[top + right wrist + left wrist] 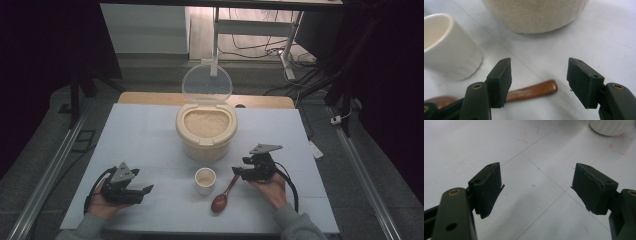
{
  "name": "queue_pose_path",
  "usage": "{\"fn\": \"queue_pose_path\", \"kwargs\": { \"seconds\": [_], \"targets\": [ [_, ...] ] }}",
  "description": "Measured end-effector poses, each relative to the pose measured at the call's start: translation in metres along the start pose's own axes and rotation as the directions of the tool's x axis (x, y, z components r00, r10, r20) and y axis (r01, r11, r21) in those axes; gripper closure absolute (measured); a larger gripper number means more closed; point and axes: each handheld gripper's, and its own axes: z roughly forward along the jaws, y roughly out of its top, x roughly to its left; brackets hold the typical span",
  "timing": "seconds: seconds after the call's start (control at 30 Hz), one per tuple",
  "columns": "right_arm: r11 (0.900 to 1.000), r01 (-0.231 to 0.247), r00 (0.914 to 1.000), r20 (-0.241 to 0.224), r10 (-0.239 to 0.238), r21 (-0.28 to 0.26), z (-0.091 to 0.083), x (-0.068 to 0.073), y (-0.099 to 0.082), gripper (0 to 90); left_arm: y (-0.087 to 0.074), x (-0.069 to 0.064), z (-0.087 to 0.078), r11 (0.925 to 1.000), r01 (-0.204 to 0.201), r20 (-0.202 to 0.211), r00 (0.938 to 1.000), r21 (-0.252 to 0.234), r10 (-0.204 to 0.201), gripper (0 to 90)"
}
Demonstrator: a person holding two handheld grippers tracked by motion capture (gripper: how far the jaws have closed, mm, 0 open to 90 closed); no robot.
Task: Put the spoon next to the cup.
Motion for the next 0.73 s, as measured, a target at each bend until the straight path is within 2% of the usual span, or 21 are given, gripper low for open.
{"fn": "queue_pose_path", "kwargs": {
  "seconds": [0.17,0.4,0.6,0.73],
  "targets": [
    [0.9989,0.017,0.9998,0.010,-0.017,-0.044,-0.023,0.000,-0.012,37.1,0.000,-0.001,-0.001,1.0000,-0.002,0.000,1.0000,-0.003,0.002,23.6],
    [0.9954,0.016,0.9997,0.022,-0.014,-0.094,-0.053,-0.005,-0.033,37.3,0.001,-0.001,-0.001,1.0000,-0.004,0.001,1.0000,-0.006,0.004,23.6],
    [0.9926,0.012,0.9998,0.016,-0.010,-0.121,-0.069,-0.010,-0.044,37.4,0.002,-0.001,-0.002,0.9999,-0.004,0.001,1.0000,-0.010,0.004,23.5],
    [0.9913,0.018,0.9998,0.013,-0.016,-0.131,-0.072,-0.012,-0.047,37.4,0.002,-0.001,-0.002,0.9999,-0.002,0.000,1.0000,-0.013,0.002,23.5]
  ]
}}
